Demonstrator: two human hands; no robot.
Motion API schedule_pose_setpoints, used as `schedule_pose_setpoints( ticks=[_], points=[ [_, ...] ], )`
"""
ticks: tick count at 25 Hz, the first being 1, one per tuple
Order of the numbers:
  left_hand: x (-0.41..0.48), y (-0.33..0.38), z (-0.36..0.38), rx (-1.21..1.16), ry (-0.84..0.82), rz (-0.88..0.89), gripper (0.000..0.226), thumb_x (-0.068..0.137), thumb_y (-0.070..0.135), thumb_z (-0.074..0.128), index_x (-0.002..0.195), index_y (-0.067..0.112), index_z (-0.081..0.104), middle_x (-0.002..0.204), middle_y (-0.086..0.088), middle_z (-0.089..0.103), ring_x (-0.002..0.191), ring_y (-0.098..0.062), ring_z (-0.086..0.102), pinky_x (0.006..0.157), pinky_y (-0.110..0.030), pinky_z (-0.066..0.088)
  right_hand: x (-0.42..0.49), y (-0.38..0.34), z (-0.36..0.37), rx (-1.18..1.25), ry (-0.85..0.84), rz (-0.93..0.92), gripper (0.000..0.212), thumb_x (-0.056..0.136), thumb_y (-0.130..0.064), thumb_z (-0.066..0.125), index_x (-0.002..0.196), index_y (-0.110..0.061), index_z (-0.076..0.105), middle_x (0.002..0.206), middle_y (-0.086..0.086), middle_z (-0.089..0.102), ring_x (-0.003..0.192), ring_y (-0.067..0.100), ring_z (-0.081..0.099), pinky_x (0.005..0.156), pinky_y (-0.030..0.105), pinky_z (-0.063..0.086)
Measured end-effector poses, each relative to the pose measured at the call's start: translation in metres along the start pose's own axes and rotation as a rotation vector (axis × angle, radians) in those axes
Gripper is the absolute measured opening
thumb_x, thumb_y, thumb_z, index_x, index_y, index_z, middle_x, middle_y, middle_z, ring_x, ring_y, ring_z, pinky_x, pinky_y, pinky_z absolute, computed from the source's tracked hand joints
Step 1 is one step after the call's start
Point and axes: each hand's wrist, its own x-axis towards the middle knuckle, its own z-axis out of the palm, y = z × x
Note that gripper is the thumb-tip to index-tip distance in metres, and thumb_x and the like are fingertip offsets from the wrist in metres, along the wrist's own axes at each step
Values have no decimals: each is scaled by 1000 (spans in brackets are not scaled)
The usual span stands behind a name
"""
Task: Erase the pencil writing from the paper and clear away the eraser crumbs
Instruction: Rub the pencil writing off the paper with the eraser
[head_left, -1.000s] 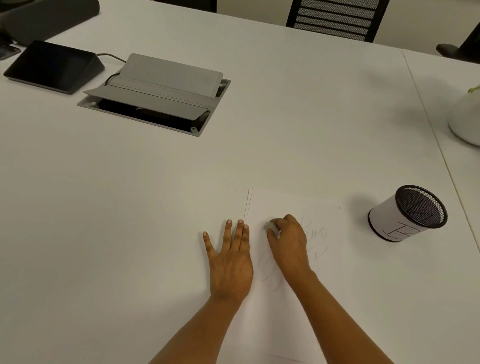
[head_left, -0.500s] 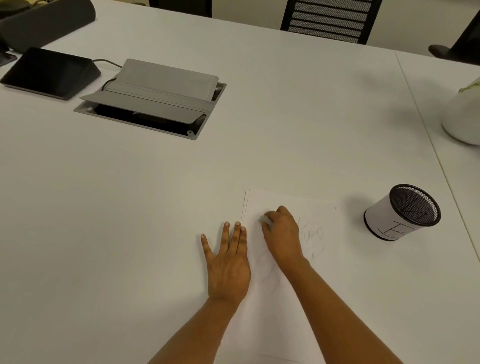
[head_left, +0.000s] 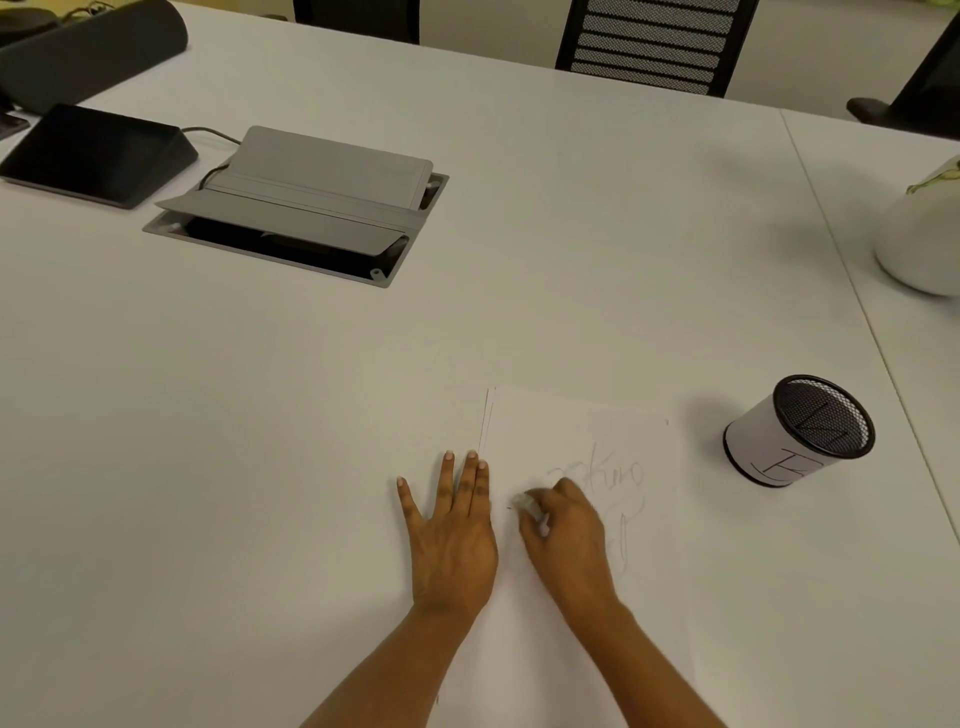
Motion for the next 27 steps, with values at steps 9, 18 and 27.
schedule_pose_setpoints(
  ticks=[9, 18, 27],
  points=[
    [1, 1, 0, 21, 14, -1, 61, 93, 18, 34, 143, 17, 0, 155, -4, 3, 141, -26, -6, 103, -65, -12, 10, 5, -5, -32, 42, 85, 18, 84, -5, 57, 67, -9, 57, 67, -7, 40, 59, 7, 44, 53, 13, 32],
    [-1, 1, -2, -3, 97, 9, 55, 79, 9, 55, 133, 11, 45, 141, -8, 44, 132, -30, 36, 105, -62, -1, 30, 24, -26, -39, 154, 173, 12, 86, -8, 56, 78, -1, 63, 77, 4, 49, 67, 18, 49, 56, 17, 29],
    [1, 2, -2, 2, 111, -1, 54, 77, 10, 55, 131, 9, 47, 138, -9, 48, 131, -30, 39, 103, -61, 0, -6, 9, -4, 17, 58, 48, 19, 81, -9, 64, 64, -11, 54, 66, -2, 48, 64, 15, 47, 57, 15, 32]
  ],
)
